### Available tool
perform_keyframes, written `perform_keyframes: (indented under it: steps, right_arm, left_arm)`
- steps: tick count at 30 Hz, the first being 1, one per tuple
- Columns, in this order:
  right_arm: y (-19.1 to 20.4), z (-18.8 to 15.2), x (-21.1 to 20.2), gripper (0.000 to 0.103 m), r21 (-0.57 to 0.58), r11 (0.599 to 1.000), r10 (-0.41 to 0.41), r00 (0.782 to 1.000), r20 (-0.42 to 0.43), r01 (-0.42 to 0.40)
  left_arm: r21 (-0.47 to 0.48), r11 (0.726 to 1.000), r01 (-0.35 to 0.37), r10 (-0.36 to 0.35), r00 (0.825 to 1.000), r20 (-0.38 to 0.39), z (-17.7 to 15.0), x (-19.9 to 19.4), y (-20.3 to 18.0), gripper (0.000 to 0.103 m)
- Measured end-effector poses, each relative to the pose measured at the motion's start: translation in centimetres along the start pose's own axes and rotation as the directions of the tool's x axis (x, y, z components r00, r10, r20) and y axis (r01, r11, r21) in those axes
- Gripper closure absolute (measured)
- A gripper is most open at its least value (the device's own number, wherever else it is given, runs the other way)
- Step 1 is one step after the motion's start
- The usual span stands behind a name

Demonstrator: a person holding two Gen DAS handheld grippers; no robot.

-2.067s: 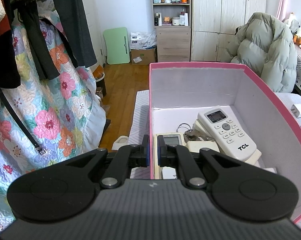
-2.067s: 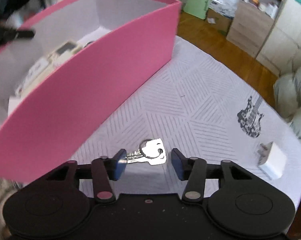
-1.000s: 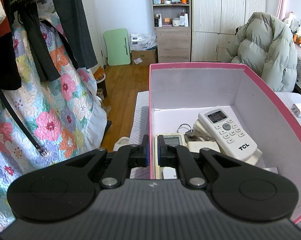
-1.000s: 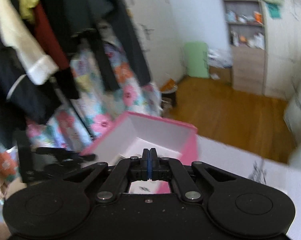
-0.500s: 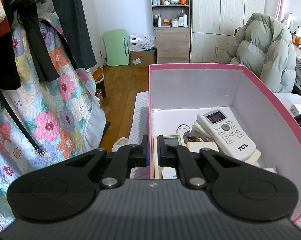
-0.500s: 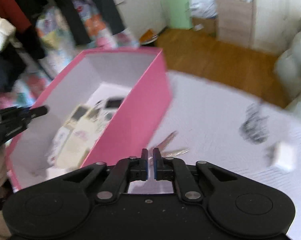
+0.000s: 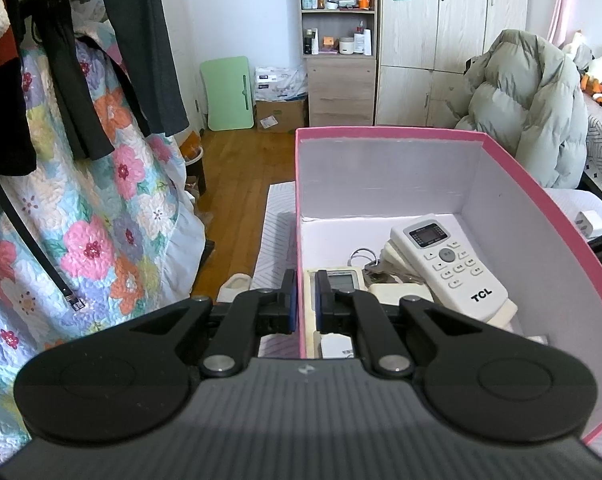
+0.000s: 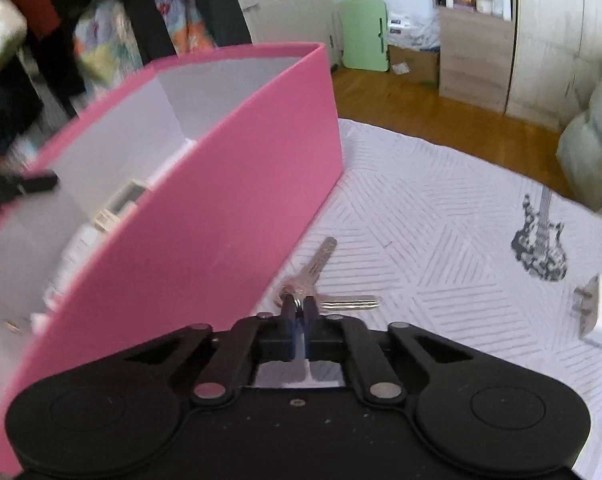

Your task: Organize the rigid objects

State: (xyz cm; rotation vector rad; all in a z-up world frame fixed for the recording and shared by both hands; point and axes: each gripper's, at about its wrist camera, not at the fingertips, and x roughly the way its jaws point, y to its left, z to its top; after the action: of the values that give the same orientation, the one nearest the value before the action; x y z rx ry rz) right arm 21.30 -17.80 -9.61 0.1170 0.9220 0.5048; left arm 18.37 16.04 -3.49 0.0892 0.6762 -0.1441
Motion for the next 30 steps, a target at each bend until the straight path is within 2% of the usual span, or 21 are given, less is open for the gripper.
perform_keyframes:
  steps: [2, 4, 11, 14, 20, 27, 30]
  right_arm:
    - [-0.9, 0.6, -1.4, 0.098, 0.116, 0.989, 0.091, 0.995, 0.030, -0.094]
    - [-1.3, 1.2, -3.0, 0.098, 0.190, 0.969, 0.145, 0.985, 0.092, -0.160]
    - [1.4, 3.0, -8.4, 0.098, 0.118, 0.969, 0.175, 0.943, 0.285, -0.215]
    - [3.3, 4.3, -10.3, 0.098, 0.061, 0.968, 0.212, 0.921, 0.327, -0.244]
    - [7.4, 6.4, -9.7, 0.098, -0.032, 0.963, 0.265, 0.920, 0.288, -0.267]
    - [8.7, 5.2, -5.5, 0.098, -0.050, 0.963, 0.269, 0.949, 0.162, -0.264]
    - [8.4, 4.9, -3.2, 0.098, -0.065, 0.977, 0.209, 0.969, 0.135, -0.202]
  left_arm:
    - [0.006, 1.000, -0.006, 0.006, 1.000, 0.000, 0.0, 0.0, -0.2, 0.097]
    - [0.020, 1.000, -0.020, 0.020, 1.000, 0.005, 0.1, 0.1, -0.5, 0.097]
    - [0.017, 1.000, -0.021, 0.021, 1.000, 0.004, 0.1, 0.1, -0.6, 0.097]
    - [0.028, 0.999, -0.030, 0.030, 1.000, 0.007, 0.0, 0.1, -0.7, 0.097]
    - [0.013, 1.000, -0.024, 0.024, 1.000, 0.006, 0.0, 0.2, -0.5, 0.097]
    - [0.011, 1.000, -0.016, 0.016, 1.000, 0.009, -0.1, 0.1, -0.4, 0.097]
    - [0.008, 1.000, -0.013, 0.013, 1.000, 0.009, -0.1, 0.1, -0.4, 0.097]
